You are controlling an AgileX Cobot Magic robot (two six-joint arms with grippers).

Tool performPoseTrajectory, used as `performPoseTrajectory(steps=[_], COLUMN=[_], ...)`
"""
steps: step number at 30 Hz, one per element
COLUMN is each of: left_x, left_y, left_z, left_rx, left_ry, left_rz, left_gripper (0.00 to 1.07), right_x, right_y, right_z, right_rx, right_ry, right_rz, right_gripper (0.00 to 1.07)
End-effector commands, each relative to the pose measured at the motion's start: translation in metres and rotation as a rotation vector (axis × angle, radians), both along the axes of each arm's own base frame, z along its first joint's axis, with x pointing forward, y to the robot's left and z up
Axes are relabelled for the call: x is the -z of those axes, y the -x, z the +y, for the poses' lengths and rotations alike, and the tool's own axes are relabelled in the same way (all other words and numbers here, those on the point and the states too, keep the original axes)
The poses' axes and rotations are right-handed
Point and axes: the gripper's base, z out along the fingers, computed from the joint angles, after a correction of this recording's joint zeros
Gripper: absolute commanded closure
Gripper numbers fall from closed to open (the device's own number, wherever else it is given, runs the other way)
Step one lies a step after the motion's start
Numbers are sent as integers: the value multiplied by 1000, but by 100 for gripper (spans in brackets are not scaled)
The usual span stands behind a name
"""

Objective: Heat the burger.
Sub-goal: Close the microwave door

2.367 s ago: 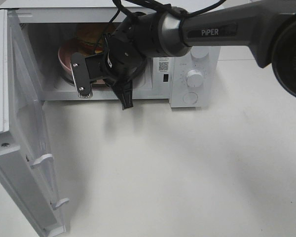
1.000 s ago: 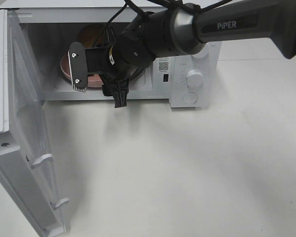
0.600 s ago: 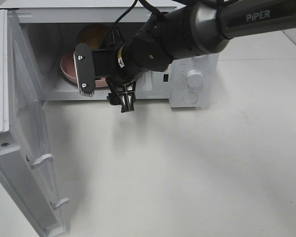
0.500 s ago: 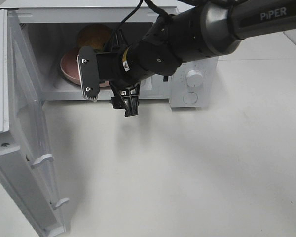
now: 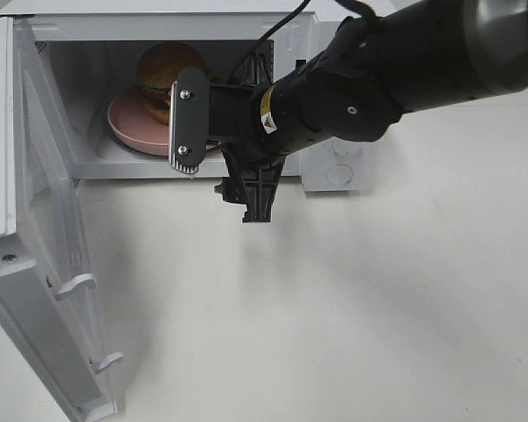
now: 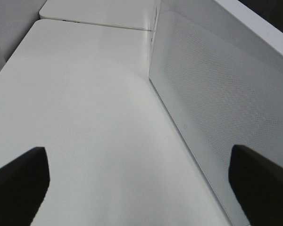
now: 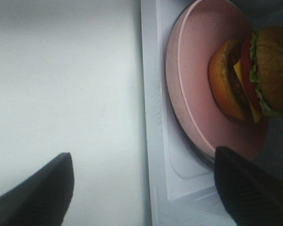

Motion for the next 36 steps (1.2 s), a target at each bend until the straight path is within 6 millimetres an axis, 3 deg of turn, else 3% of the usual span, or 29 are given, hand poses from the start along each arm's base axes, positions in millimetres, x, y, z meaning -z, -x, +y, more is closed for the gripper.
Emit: performPoseTrajectory(steps=[1, 9, 16, 26, 36], left_x=[1, 1, 1, 1, 1], left_y=[2, 2, 2, 2, 2], left_z=[0, 0, 0, 0, 0], left_rx=[3, 3, 3, 3, 3], left_ry=[0, 0, 0, 0, 0], left_rz=[-23, -23, -23, -23, -23], left_gripper=[9, 9, 9, 9, 9], right_x=[-12, -23, -37, -63, -88], right_y=[11, 37, 74, 114, 156], right_z=[-10, -39, -78, -116, -151], right_rx=[69, 242, 558, 891, 987], right_ry=[-63, -97, -159, -190, -151], right_rz=[30, 134, 313, 470, 541], right_gripper=[31, 31, 31, 31, 31])
